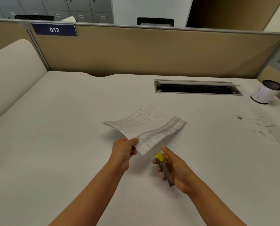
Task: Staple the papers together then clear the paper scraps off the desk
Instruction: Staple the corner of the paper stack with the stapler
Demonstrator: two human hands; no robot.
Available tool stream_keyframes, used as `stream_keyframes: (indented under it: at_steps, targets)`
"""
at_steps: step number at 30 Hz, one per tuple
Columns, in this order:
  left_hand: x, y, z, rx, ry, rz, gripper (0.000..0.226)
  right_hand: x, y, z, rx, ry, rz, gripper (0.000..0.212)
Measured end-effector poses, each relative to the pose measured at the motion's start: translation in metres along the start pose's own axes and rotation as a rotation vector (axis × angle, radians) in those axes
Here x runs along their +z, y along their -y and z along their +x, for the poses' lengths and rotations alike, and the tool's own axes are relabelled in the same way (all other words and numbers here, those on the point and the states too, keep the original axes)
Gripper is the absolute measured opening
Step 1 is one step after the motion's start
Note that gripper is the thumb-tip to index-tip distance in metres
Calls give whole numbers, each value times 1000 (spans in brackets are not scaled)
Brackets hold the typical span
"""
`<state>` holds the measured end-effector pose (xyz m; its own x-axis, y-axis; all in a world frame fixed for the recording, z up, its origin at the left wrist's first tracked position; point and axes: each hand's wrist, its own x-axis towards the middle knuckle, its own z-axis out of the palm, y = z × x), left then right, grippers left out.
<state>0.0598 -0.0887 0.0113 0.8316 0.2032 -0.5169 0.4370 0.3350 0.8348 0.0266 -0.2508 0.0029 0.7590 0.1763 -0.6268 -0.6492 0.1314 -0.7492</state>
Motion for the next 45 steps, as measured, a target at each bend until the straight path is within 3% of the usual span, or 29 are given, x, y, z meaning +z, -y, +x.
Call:
stream_keyframes:
  at_steps: [3,7,12,17,19,21,23,25,27,31,34,37,45]
  targets:
    - [1,-4,-3,-23,15,-42,7,-7,4,0,-189,-181,-87,25]
    - [5,-8,-9,-36,34,-90,10,-12,8,4,-671,-474,-569,31]
    - [6,-12,-16,-35,64,-93,9,-9,15,12,-1126,-395,-902,36]
    - [7,-19,-28,-62,106,-126,10,-2,20,17,-1326,-342,-1002,15]
    - [4,-25,-35,-81,157,-82,11,-1,23,17,-1332,-328,-978,7]
    - [-1,-31,-42,1,167,157,28,1,29,15,-1255,-328,-916,6]
    - [-5,-37,-47,292,24,461,37,4,36,10,-1124,-330,-793,11]
    - [-8,-45,-52,654,-116,663,29,8,46,5,-1004,-306,-705,14]
    - [-7,-54,-52,822,-48,758,9,12,56,-3,-897,-240,-644,12]
    - [-2,-62,-51,595,203,667,11,18,72,-19,-784,-137,-547,11]
    - [1,-68,-56,458,215,534,11,23,78,-29,-744,-127,-500,3]
    - [-1,-77,-60,362,239,512,12,24,80,-37,-715,-137,-436,18]
    - [-7,-89,-68,119,407,414,13,26,88,-56,-711,-160,-394,19]
